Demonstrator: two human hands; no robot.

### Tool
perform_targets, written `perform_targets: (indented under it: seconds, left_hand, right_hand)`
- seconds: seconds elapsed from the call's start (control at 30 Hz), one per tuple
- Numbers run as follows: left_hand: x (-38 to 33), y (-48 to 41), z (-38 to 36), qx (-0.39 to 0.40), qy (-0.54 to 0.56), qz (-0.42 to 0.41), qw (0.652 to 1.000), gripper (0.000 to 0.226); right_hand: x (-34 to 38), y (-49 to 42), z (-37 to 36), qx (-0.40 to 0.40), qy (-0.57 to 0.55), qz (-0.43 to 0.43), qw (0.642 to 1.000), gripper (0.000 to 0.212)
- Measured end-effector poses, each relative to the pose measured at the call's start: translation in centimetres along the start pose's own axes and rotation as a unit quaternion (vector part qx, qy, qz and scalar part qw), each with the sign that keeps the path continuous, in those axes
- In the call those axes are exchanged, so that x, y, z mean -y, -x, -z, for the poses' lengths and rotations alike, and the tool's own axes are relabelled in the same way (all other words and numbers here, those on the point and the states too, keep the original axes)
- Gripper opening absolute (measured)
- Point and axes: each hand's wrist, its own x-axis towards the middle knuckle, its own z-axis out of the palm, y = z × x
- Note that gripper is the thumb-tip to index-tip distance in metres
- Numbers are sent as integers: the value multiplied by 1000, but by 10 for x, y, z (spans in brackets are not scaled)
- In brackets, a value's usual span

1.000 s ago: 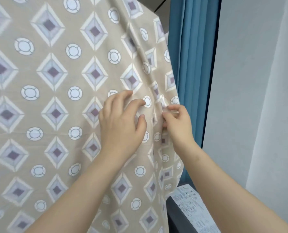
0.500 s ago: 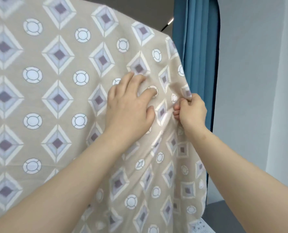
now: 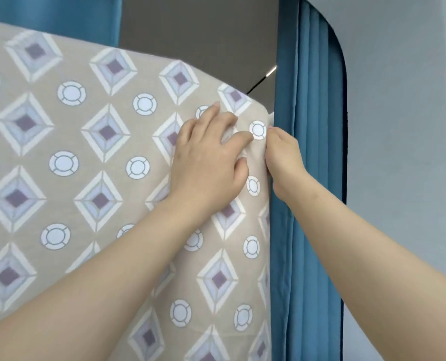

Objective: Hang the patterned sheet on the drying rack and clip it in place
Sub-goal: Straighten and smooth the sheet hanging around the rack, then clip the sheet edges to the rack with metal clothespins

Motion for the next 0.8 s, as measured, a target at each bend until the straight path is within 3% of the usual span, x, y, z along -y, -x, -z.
perform_targets:
  seconds: [0.23,0.47,0.53,0.8]
  left_hand:
    - [-4,-12,-10,-18,24,11,999,28]
    - [-25,19,-20,11,49,22,999,26]
    - [-35,30,-19,12,53,14,998,22]
    - [-85,87,-9,40,88,-31,995,20]
  right_hand:
    - [-8,-19,17,-152,69,77,983,37]
    - [-15,27,20,15,6,-31,999,10]
    - [-21,43,27,39,-3,-54,998,15]
    - [-49,105,74,-3,21,-133,991,22]
